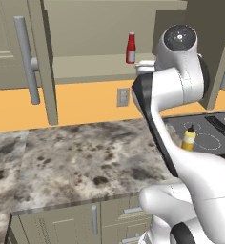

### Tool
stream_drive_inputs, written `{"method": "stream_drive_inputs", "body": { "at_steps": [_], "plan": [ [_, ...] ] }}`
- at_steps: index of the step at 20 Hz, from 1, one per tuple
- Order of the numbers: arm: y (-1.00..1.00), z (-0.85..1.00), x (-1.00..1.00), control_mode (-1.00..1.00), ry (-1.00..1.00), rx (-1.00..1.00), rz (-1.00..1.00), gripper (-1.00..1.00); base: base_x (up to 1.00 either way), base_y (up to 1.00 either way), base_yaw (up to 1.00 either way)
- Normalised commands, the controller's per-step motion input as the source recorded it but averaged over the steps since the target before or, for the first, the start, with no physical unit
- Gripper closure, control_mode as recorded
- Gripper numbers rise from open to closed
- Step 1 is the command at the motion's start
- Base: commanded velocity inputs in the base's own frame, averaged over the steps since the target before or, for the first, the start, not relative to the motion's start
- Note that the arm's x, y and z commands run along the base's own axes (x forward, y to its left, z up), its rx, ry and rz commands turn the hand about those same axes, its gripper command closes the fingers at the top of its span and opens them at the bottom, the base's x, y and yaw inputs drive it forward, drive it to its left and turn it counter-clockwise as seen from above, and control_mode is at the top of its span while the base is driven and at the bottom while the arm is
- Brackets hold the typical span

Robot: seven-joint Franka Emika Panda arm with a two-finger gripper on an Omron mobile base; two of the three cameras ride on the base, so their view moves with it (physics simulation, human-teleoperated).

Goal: Take 2 condiments from the cabinet and move them on the counter near the stove.Make sure the condiments are lined up with each other, next to each other.

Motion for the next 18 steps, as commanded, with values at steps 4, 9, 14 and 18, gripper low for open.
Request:
{"method": "stream_drive_inputs", "body": {
  "at_steps": [4,9,14,18],
  "plan": [
    [0.04,0.01,0.29,-1.00,-0.13,-0.02,-0.02,-1.00,0.00,0.00,0.00],
    [0.17,0.27,0.26,-1.00,0.00,0.00,-0.02,-1.00,0.00,0.00,0.00],
    [0.12,0.19,0.37,-1.00,0.00,0.00,-0.01,-1.00,0.00,0.00,0.00],
    [0.00,-0.01,0.56,-1.00,-0.01,-0.03,-0.02,-1.00,0.00,0.00,0.00]
  ]
}}
